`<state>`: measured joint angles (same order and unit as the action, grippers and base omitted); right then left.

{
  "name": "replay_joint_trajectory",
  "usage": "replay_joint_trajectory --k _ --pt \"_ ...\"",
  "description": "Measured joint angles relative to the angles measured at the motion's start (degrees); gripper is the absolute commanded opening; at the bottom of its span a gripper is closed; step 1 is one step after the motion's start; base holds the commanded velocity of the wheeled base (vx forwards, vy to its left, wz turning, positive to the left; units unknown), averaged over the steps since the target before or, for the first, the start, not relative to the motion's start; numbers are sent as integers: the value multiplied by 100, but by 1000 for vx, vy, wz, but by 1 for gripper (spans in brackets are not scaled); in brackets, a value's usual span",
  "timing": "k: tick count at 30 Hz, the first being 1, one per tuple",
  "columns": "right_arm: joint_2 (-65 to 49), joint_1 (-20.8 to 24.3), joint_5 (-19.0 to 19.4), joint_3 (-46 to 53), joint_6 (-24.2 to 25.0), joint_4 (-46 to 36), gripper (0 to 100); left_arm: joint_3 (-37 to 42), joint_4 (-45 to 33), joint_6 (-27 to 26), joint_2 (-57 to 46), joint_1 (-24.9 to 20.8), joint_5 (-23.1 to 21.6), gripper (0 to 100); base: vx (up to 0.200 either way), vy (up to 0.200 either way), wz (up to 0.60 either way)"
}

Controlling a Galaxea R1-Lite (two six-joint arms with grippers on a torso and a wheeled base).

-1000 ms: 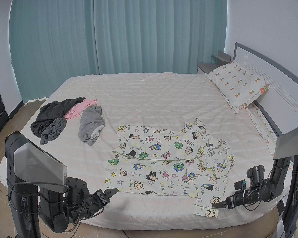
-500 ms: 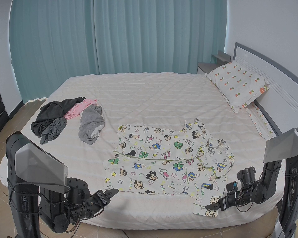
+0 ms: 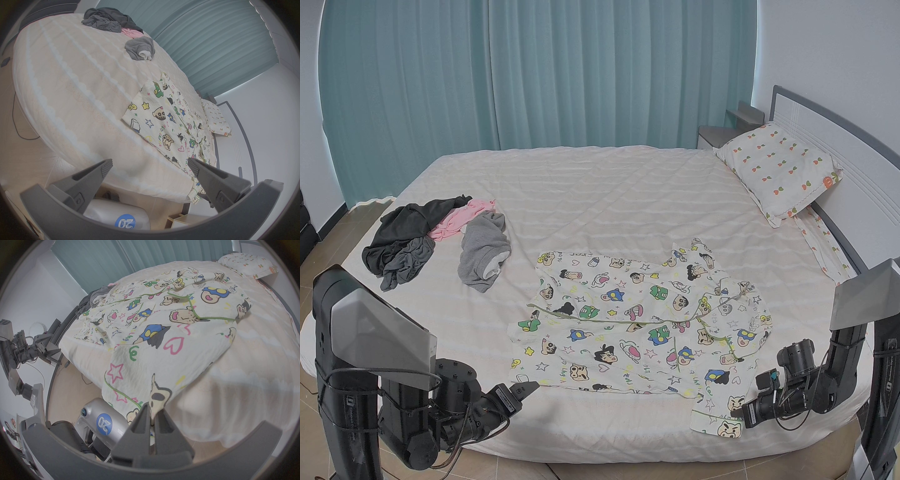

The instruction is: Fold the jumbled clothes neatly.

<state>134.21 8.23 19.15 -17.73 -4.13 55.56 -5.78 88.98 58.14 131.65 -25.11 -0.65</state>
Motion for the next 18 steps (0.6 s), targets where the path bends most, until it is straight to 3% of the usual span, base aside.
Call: replay_joint_trajectory --k 11,18 --pt "-247 -352 -2 384 -427 -52 0 33 0 -293 94 -2 130 100 0 0 0" --pt "-262 -661 0 583 -1062 -61 0 5 0 -296 116 -2 129 100 0 0 0"
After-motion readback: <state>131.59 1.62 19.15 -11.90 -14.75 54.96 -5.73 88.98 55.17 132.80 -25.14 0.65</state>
